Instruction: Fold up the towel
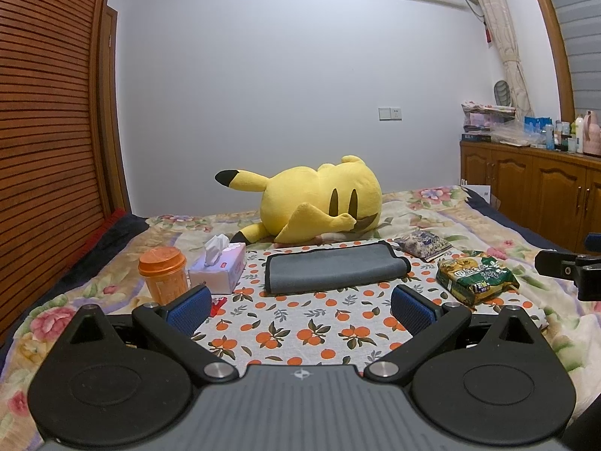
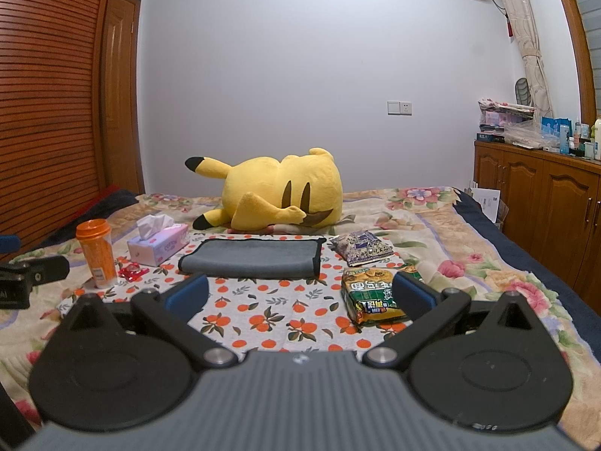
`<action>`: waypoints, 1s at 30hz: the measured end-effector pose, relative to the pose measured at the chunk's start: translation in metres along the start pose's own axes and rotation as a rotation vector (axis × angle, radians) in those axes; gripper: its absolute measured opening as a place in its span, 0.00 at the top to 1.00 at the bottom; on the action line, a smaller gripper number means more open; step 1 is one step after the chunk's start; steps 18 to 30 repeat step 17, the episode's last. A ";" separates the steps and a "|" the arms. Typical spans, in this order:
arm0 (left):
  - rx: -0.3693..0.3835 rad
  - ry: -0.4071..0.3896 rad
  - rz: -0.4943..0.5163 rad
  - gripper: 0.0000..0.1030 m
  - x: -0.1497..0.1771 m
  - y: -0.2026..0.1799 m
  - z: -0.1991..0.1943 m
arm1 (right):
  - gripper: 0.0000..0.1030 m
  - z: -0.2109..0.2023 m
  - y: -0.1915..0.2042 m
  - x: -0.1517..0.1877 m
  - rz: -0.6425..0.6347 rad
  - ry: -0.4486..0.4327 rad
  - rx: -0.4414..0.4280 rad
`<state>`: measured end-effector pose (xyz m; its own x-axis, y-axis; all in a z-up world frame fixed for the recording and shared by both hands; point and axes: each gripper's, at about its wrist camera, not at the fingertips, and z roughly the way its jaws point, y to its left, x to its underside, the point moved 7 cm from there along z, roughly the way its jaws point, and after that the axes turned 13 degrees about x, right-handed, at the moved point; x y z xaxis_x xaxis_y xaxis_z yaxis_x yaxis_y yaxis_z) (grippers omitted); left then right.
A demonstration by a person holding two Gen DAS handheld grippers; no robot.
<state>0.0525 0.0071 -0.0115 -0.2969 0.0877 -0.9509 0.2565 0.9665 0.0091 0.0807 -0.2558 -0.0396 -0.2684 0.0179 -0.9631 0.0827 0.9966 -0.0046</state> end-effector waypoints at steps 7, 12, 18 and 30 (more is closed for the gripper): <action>0.000 0.000 0.001 0.00 0.000 0.002 0.000 | 0.00 0.000 0.000 0.000 0.000 0.000 0.000; -0.001 -0.001 0.003 0.00 0.000 0.002 -0.001 | 0.00 0.000 0.000 0.000 0.000 -0.001 0.000; -0.001 0.000 0.002 0.00 0.000 0.000 0.000 | 0.00 0.000 0.000 0.000 0.000 -0.001 0.000; -0.001 0.000 0.002 0.00 0.000 0.000 0.000 | 0.00 0.000 0.000 0.000 0.000 -0.001 0.000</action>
